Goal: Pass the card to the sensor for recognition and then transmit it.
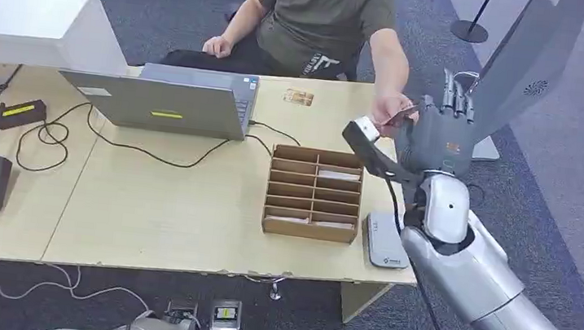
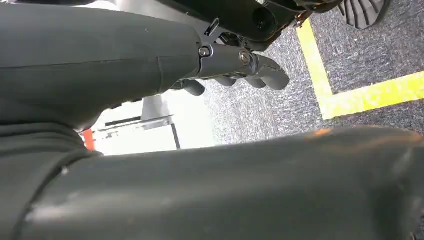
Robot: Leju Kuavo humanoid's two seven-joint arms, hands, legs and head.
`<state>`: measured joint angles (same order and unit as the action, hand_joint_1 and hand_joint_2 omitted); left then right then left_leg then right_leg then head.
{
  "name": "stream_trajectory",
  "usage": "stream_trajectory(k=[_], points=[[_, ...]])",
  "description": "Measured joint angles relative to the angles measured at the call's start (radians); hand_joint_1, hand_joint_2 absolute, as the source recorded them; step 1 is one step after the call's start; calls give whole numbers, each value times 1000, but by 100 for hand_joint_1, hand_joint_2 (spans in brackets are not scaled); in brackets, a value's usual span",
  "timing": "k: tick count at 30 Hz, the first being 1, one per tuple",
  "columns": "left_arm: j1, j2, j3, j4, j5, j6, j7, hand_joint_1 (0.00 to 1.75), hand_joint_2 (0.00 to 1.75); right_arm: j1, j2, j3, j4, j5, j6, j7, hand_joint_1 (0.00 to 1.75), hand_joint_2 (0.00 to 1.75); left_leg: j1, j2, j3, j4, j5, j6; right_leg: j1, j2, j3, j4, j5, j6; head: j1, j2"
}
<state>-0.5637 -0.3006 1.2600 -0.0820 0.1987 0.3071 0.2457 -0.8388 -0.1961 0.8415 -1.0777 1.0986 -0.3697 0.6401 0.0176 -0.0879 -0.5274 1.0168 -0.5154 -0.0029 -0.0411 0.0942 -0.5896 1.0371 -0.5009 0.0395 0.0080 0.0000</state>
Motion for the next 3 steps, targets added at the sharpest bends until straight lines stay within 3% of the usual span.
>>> stream_trajectory(k=[3], points=[[0,-2,0,0,0,7,0,0,0,5,0,-5,7,24,10,-3,0,0,0,0,0,0,0,0,0,0,0,0,0,0,0,0]])
